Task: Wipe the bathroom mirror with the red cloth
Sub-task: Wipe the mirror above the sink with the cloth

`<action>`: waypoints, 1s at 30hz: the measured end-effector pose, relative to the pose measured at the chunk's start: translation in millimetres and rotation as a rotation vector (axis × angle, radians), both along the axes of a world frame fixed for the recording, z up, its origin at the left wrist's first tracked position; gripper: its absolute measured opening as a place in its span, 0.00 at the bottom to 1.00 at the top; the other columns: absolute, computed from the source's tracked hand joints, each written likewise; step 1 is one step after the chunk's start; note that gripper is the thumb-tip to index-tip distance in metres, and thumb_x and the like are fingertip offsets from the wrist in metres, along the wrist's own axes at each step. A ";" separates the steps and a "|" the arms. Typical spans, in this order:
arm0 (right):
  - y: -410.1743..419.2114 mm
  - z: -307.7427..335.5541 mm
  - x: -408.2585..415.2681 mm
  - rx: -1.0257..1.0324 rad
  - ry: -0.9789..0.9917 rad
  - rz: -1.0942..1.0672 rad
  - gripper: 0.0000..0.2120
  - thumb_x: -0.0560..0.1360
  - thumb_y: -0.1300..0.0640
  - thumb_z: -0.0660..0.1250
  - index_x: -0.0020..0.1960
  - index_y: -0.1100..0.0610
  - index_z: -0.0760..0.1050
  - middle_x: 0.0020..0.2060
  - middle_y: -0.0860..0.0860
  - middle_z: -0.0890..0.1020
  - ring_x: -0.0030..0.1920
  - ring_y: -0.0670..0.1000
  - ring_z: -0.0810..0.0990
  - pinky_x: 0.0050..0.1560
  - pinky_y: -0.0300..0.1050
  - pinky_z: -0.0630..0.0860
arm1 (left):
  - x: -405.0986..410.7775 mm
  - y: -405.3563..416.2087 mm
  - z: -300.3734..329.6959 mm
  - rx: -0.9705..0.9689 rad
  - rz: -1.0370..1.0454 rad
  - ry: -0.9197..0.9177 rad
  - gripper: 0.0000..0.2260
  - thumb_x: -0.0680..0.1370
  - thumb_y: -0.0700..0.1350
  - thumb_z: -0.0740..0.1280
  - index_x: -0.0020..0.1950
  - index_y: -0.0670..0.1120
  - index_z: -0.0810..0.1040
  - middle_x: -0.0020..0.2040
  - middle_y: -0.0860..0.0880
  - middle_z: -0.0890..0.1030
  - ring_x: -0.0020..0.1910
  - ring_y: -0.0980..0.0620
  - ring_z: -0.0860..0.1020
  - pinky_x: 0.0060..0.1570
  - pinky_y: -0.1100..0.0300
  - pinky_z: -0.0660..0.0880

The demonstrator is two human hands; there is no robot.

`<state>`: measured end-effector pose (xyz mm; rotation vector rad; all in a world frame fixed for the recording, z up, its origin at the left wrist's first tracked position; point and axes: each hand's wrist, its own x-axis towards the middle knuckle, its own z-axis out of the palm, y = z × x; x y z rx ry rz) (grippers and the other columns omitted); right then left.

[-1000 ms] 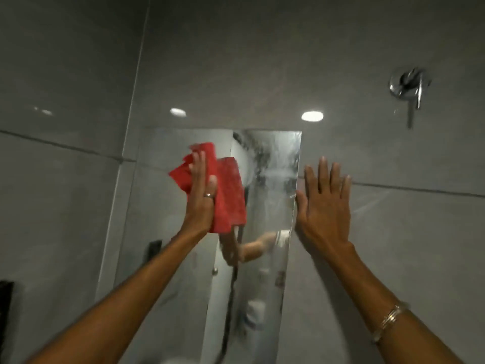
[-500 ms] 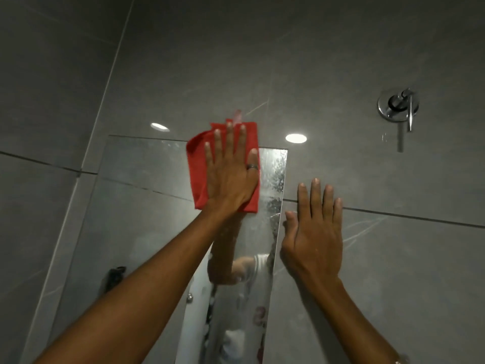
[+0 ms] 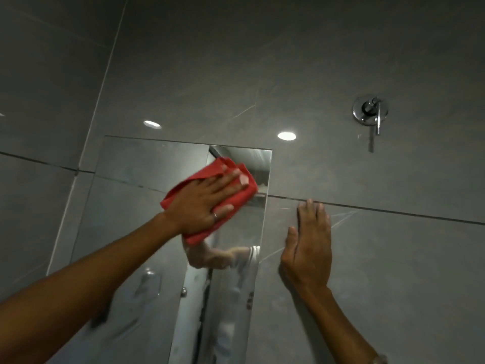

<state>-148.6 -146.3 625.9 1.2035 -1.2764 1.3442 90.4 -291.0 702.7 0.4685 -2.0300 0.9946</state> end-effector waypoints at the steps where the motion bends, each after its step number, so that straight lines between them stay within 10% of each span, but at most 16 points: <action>1: 0.8 -0.3 -2.1 0.005 0.018 -0.018 0.28 0.84 0.48 0.52 0.81 0.59 0.64 0.81 0.56 0.64 0.83 0.55 0.56 0.83 0.58 0.57 | -1.9 0.9 11.6 0.041 0.019 0.099 0.29 0.86 0.62 0.44 0.85 0.55 0.44 0.86 0.52 0.45 0.85 0.50 0.44 0.81 0.41 0.54; 6: -3.2 -0.6 -4.7 -0.003 0.067 -0.078 0.28 0.84 0.49 0.52 0.78 0.63 0.68 0.80 0.59 0.66 0.83 0.58 0.59 0.85 0.53 0.51 | -56.7 31.3 56.6 0.182 0.034 0.506 0.29 0.86 0.60 0.42 0.85 0.52 0.43 0.86 0.47 0.42 0.84 0.44 0.41 0.82 0.39 0.44; 12: -4.4 -2.3 -6.0 0.027 0.048 -0.115 0.28 0.84 0.50 0.54 0.81 0.60 0.64 0.82 0.57 0.63 0.84 0.55 0.56 0.85 0.53 0.51 | -94.6 59.9 -20.4 0.088 -0.081 0.241 0.29 0.87 0.60 0.45 0.85 0.52 0.43 0.86 0.48 0.39 0.84 0.44 0.38 0.81 0.37 0.44; 16: -3.0 -6.9 -8.6 0.114 0.073 -0.207 0.30 0.84 0.47 0.51 0.83 0.58 0.55 0.84 0.56 0.58 0.85 0.56 0.51 0.84 0.57 0.51 | -67.5 40.2 -95.1 0.310 -0.069 0.374 0.30 0.85 0.64 0.42 0.85 0.54 0.40 0.85 0.54 0.35 0.84 0.50 0.36 0.82 0.41 0.46; 30: -10.9 12.2 -8.5 0.222 0.218 -0.424 0.34 0.85 0.41 0.46 0.86 0.52 0.44 0.85 0.55 0.43 0.85 0.59 0.40 0.82 0.69 0.44 | -82.5 37.7 58.9 0.223 -0.053 0.519 0.32 0.85 0.64 0.48 0.86 0.53 0.45 0.86 0.46 0.43 0.84 0.40 0.40 0.78 0.35 0.42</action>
